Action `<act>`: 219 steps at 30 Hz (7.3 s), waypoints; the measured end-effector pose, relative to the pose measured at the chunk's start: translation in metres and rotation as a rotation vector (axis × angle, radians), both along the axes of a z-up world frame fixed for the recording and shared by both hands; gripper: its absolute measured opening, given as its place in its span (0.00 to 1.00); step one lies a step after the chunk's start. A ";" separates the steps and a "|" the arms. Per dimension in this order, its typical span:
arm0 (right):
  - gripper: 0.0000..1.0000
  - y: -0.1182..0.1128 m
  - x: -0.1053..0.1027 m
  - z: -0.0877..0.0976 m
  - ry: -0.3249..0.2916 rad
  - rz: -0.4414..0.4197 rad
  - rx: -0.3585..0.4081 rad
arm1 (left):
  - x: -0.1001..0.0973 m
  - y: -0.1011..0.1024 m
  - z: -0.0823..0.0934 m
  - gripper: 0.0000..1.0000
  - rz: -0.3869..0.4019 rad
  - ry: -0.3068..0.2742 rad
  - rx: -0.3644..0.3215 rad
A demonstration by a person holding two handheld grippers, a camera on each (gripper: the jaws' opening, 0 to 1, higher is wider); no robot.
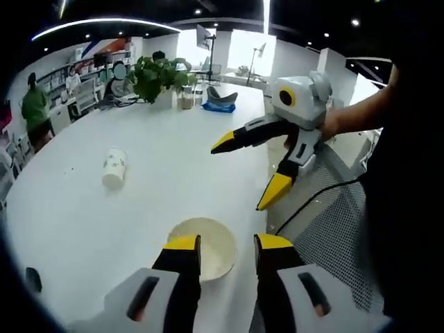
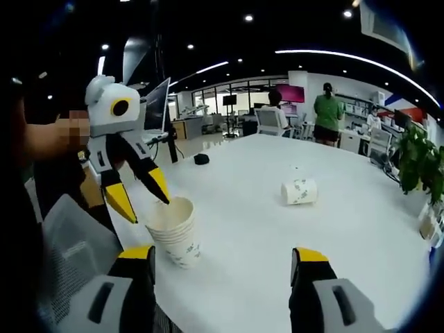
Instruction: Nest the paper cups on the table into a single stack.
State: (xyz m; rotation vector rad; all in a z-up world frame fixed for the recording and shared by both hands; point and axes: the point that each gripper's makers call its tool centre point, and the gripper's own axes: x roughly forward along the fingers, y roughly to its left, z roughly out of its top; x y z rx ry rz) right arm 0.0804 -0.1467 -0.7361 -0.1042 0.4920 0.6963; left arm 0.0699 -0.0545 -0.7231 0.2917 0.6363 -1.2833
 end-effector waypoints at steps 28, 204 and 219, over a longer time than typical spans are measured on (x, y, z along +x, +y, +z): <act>0.80 -0.026 0.112 0.021 -0.079 0.087 -0.048 | -0.012 0.064 0.017 0.68 0.351 -0.119 -0.113; 0.00 0.059 0.025 0.091 0.046 0.415 0.148 | -0.029 0.080 0.021 0.99 0.375 -0.096 -0.127; 0.00 0.081 -0.005 0.067 0.051 0.524 0.047 | -0.034 0.084 0.016 0.99 0.394 -0.096 -0.116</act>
